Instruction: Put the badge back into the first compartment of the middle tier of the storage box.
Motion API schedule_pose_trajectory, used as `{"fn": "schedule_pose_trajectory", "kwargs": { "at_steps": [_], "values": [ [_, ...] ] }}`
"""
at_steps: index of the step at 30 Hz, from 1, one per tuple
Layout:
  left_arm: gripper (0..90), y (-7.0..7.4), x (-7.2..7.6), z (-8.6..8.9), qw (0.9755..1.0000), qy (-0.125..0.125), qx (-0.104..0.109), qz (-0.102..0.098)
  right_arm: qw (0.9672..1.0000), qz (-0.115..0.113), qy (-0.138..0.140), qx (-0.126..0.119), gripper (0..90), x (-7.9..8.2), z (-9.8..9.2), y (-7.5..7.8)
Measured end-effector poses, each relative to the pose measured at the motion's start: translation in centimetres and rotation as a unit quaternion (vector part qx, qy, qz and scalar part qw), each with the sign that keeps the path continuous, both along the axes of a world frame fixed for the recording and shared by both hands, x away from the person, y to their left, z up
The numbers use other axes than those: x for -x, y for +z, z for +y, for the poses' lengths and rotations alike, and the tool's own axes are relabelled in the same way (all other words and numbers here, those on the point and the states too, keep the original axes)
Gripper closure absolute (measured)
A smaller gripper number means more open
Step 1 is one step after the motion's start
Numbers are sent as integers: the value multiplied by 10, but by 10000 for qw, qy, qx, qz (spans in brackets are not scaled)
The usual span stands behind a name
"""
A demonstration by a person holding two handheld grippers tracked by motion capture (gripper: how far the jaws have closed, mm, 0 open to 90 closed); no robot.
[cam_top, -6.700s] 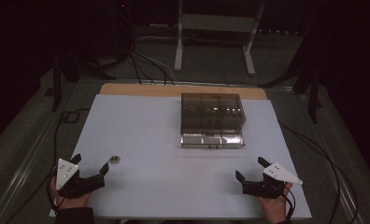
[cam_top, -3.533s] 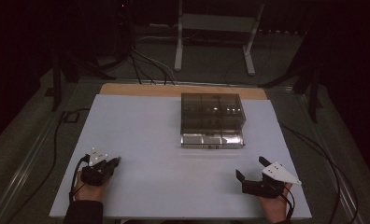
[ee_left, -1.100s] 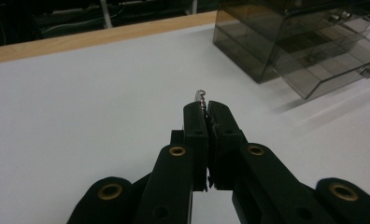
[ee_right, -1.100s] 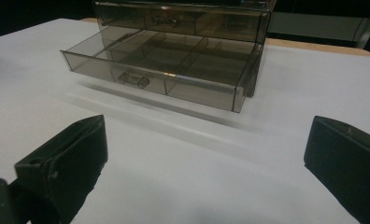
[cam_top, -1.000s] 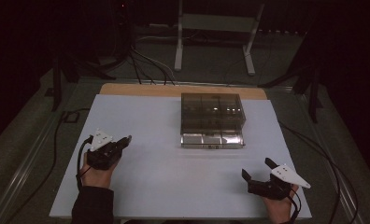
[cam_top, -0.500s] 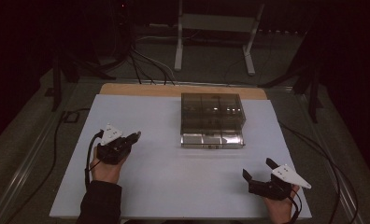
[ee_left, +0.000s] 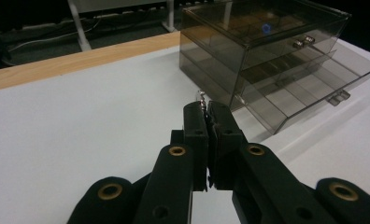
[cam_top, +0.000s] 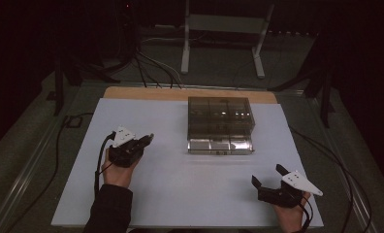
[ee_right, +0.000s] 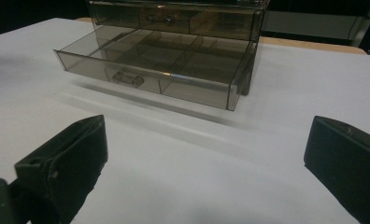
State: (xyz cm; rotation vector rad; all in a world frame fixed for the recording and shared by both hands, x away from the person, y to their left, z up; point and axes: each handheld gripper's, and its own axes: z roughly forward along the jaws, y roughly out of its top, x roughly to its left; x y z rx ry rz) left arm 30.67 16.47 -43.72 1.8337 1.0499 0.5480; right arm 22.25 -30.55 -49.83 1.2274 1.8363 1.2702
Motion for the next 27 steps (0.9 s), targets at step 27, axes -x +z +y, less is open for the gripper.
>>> {"fn": "schedule_pose_trajectory", "kwargs": {
  "at_steps": [27],
  "values": [
    [886,-1,-16,-30,9999,-146,41,-45,10000,-9,25,-1,0,-1,1,0]
  ]
}}
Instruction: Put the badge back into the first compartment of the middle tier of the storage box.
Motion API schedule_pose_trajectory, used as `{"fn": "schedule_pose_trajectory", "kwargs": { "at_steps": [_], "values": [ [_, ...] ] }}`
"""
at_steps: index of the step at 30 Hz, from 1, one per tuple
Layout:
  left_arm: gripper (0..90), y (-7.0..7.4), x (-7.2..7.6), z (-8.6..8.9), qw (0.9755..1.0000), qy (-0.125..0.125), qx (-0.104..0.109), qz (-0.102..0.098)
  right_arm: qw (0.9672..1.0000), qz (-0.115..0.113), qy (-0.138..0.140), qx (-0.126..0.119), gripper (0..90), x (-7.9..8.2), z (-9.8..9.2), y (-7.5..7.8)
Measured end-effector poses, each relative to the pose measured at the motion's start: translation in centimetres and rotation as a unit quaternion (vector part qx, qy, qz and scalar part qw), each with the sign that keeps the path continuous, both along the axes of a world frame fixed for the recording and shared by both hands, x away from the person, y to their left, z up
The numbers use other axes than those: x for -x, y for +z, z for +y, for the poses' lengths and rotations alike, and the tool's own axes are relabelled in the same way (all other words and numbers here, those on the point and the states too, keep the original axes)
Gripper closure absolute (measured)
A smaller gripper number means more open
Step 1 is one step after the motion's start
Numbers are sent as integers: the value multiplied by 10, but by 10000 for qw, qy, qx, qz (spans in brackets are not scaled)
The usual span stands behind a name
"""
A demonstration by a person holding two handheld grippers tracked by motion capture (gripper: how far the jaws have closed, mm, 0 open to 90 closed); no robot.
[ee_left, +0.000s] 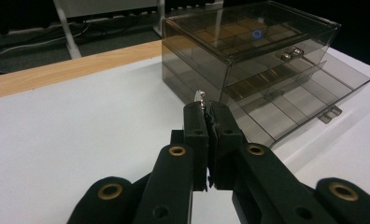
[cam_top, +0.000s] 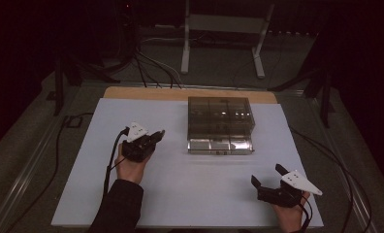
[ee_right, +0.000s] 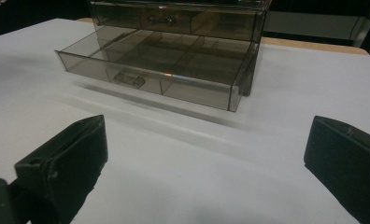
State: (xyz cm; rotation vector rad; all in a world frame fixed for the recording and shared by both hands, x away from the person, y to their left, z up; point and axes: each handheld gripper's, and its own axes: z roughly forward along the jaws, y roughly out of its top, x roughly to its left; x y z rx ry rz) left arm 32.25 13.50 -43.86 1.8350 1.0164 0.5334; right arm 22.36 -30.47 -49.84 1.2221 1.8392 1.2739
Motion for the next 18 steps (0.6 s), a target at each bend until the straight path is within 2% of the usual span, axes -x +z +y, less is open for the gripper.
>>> {"fn": "schedule_pose_trajectory", "kwargs": {
  "at_steps": [18],
  "values": [
    [886,-4,-9,-15,10000,-35,-80,-3,10000,0,5,-17,0,0,0,0]
  ]
}}
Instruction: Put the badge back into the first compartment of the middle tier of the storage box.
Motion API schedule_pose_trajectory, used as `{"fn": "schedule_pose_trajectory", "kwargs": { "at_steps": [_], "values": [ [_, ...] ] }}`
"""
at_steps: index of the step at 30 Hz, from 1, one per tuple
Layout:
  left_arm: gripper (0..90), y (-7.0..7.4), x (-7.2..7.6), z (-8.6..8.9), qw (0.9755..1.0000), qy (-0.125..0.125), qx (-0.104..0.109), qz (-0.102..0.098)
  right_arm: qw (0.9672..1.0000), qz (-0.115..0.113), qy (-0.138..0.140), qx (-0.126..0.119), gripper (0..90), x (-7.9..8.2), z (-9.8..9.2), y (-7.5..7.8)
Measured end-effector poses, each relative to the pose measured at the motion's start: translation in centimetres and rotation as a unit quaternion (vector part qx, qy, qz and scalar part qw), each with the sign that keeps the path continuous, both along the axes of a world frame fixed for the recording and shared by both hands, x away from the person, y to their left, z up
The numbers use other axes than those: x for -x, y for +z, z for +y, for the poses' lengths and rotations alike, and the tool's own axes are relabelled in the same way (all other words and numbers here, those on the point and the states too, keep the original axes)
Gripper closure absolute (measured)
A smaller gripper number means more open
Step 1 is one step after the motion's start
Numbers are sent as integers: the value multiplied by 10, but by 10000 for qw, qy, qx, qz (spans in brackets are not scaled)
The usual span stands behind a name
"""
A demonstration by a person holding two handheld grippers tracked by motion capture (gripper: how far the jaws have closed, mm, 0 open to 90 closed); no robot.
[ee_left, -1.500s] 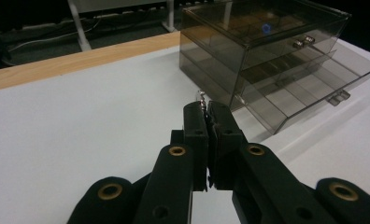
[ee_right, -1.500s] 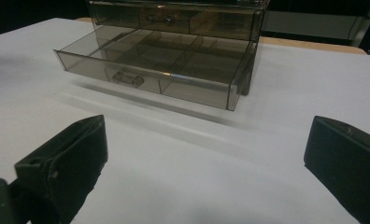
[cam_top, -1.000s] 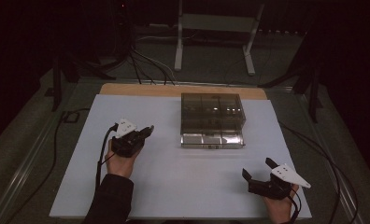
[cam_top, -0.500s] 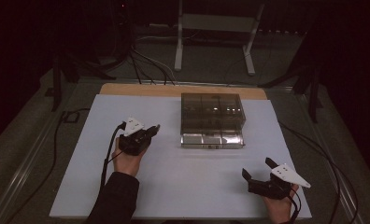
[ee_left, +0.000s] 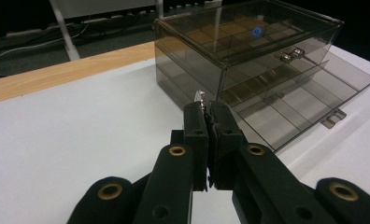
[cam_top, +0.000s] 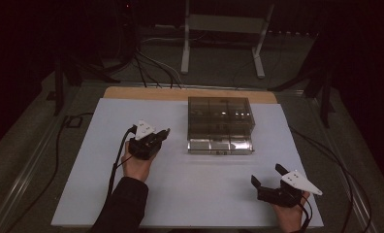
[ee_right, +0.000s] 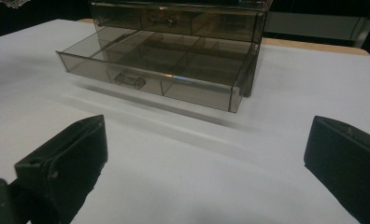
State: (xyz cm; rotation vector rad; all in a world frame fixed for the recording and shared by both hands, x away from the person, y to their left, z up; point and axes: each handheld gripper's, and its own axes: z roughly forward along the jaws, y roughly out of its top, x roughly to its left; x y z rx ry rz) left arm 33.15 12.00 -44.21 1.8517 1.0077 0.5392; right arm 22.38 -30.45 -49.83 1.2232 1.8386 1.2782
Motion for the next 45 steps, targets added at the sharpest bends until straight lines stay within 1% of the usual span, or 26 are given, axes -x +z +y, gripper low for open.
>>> {"fn": "schedule_pose_trajectory", "kwargs": {
  "at_steps": [6,12,35,45],
  "values": [
    [886,-1,-2,-5,10000,-38,37,6,10000,-3,1,1,0,0,0,0],
    [886,-3,-5,-9,10000,-79,11,22,10000,-11,3,6,0,0,0,0],
    [886,-9,-13,-28,9998,-187,70,62,10000,-32,12,15,0,0,0,0],
    [886,-13,-16,-40,9995,-290,25,90,10000,-32,18,11,0,0,1,0]
  ]
}}
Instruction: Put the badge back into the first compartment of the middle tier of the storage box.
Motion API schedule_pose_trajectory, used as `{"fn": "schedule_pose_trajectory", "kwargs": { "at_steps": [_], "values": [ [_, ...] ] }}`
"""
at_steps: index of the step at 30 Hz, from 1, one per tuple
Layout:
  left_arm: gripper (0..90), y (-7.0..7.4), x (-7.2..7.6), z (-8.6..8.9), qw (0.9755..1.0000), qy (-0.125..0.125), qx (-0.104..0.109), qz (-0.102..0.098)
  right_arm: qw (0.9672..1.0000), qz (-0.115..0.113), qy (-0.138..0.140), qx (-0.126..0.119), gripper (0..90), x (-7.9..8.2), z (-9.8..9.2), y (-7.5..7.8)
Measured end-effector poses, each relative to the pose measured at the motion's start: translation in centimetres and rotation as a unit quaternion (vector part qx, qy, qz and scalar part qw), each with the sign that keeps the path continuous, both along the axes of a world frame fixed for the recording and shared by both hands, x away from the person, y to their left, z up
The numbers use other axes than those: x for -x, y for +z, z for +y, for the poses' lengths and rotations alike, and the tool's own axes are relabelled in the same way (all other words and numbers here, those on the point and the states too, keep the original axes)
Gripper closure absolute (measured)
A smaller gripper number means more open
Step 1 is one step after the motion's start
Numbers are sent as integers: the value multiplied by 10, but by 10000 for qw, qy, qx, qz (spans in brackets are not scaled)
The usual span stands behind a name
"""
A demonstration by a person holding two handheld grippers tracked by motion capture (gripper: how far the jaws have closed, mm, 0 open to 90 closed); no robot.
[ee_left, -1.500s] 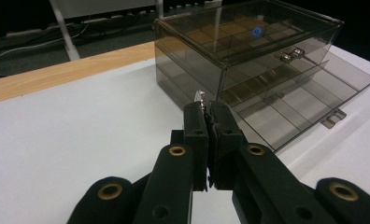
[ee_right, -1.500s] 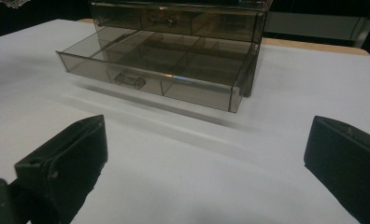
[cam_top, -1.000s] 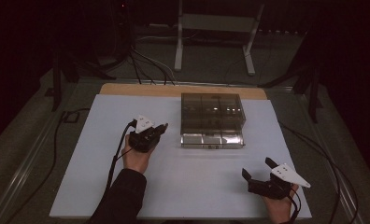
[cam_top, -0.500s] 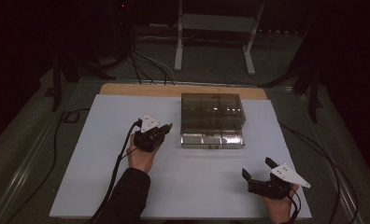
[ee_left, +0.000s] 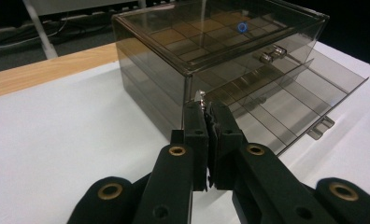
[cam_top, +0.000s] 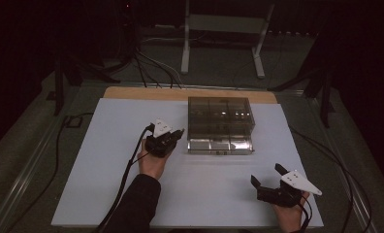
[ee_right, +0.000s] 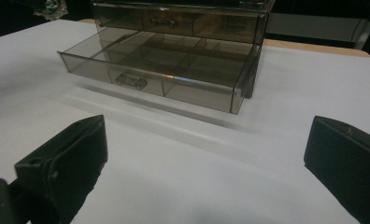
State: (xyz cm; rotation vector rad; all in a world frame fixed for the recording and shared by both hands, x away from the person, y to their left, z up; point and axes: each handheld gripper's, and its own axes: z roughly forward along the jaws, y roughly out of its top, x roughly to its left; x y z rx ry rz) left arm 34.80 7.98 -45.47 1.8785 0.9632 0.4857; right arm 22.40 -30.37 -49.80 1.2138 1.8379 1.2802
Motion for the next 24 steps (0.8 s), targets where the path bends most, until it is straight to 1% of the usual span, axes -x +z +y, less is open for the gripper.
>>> {"fn": "schedule_pose_trajectory", "kwargs": {
  "at_steps": [8,14,21,24],
  "values": [
    [886,-5,-2,-8,10000,-65,22,40,10000,8,22,12,0,0,1,0],
    [886,-7,-4,-15,9999,-120,-15,79,10000,6,15,11,0,0,1,0],
    [886,-7,-5,-20,9998,-161,-45,87,10000,10,23,17,0,0,1,0],
    [886,-9,-6,-24,9997,-192,-84,131,10000,9,23,18,0,0,1,0]
  ]
}}
